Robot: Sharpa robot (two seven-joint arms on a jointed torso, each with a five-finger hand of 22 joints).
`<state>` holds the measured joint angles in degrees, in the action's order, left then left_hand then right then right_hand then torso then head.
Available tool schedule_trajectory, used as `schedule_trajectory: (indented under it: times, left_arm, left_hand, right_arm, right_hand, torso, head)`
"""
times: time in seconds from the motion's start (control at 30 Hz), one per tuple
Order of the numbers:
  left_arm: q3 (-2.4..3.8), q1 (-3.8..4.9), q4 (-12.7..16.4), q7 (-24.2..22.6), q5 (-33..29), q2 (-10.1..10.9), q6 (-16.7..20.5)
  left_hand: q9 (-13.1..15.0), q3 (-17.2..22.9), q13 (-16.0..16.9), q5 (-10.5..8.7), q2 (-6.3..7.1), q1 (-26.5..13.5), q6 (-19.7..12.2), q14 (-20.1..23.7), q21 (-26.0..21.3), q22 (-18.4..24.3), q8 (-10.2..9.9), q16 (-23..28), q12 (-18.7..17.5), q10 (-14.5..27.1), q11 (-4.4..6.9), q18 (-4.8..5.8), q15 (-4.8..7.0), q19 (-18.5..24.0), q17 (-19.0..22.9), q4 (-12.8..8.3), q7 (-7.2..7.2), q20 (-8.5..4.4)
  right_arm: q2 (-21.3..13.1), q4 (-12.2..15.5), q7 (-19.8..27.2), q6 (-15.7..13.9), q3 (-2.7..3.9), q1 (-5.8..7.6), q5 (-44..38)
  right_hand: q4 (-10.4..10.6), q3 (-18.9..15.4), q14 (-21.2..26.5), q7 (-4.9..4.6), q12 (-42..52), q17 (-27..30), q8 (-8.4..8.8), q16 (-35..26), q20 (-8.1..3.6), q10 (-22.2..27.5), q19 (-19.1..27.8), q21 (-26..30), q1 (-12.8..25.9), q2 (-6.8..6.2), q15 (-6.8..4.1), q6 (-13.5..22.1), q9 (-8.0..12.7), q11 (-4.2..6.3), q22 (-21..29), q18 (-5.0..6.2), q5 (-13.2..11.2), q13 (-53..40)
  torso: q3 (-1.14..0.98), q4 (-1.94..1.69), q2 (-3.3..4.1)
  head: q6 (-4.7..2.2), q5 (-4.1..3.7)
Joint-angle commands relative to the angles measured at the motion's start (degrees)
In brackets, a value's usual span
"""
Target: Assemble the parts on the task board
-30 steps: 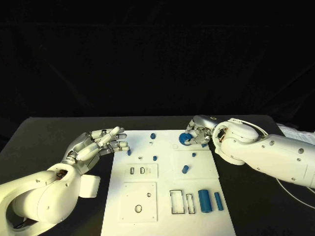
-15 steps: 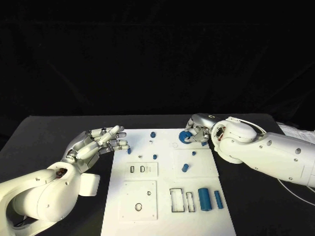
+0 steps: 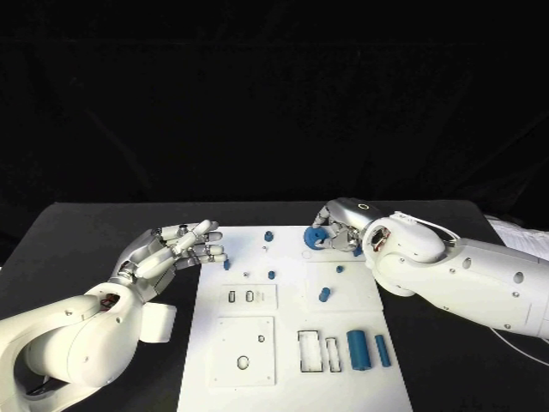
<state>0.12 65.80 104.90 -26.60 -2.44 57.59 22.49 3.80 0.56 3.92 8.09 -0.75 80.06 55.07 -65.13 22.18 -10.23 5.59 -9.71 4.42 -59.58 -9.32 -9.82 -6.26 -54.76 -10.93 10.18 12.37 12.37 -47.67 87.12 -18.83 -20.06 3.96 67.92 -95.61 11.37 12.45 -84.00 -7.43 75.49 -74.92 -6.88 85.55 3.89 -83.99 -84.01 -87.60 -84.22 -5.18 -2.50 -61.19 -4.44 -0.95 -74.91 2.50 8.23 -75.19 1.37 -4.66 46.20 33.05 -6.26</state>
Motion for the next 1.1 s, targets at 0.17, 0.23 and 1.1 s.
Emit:
schedule_trajectory:
  times: [0.17,0.23,1.1]
  left_arm:
    - [0.04,0.05,0.08,-0.23,-0.07,-0.19,-1.21]
    - [0.04,0.05,0.08,-0.21,-0.07,-0.22,-1.22]
    - [0.04,0.05,0.05,-0.15,-0.07,-0.41,-1.28]
  left_hand:
    - [-0.03,-0.04,-0.06,-0.05,0.01,0.4,0.24,0.16,0.3,0.0,-0.32,0.16,-0.21,-0.08,-0.24,-0.54,-0.26,-0.17,-0.08,-0.26,0.19,0.15]
    - [-0.03,-0.04,-0.06,-0.05,0.01,0.4,0.24,0.16,0.3,0.0,-0.32,0.16,-0.21,-0.08,-0.24,-0.54,-0.26,-0.17,-0.08,-0.26,0.19,0.15]
    - [-0.03,-0.04,-0.06,-0.05,0.01,0.4,0.24,0.16,0.3,0.0,-0.32,0.16,-0.21,-0.08,-0.24,-0.54,-0.26,-0.17,-0.08,-0.26,0.19,0.15]
  right_arm:
    - [2.8,2.1,-0.17,-5.13,0.05,0.29,-2.73]
    - [3.61,2.11,-0.27,-4.95,0.05,0.32,-2.93]
    - [12.21,-2.88,-0.87,2.07,-0.75,-1.26,-3.83]
  right_hand:
    - [0.46,0.72,-3.84,1.86,-0.56,-3.65,-1.49,-0.33,-0.28,-0.43,-1.7,-0.03,0.5,2.39,-0.46,-2.66,-1.46,0.17,-9.44,-1.13,0.34,-3.5]
    - [0.48,0.77,-3.84,1.86,-0.56,-3.63,-1.48,-0.34,-0.28,-0.43,-1.71,-0.03,0.58,2.38,-0.46,-2.65,-1.47,0.17,-9.45,-1.13,0.37,-3.51]
    - [0.27,1.14,-3.82,1.57,-1.01,-3.53,-1.0,-0.44,-0.2,-0.29,-1.81,-0.07,1.73,1.53,-0.31,-2.06,-1.42,-0.05,-9.59,-1.17,0.0,-3.41]
  torso:
    - [0.01,-0.09,0.02]
    - [0.04,-0.11,0.02]
    - [-0.01,-0.07,0.02]
  head:
    - [-0.1,0.23]
    - [-0.1,0.25]
    - [0.45,0.9]
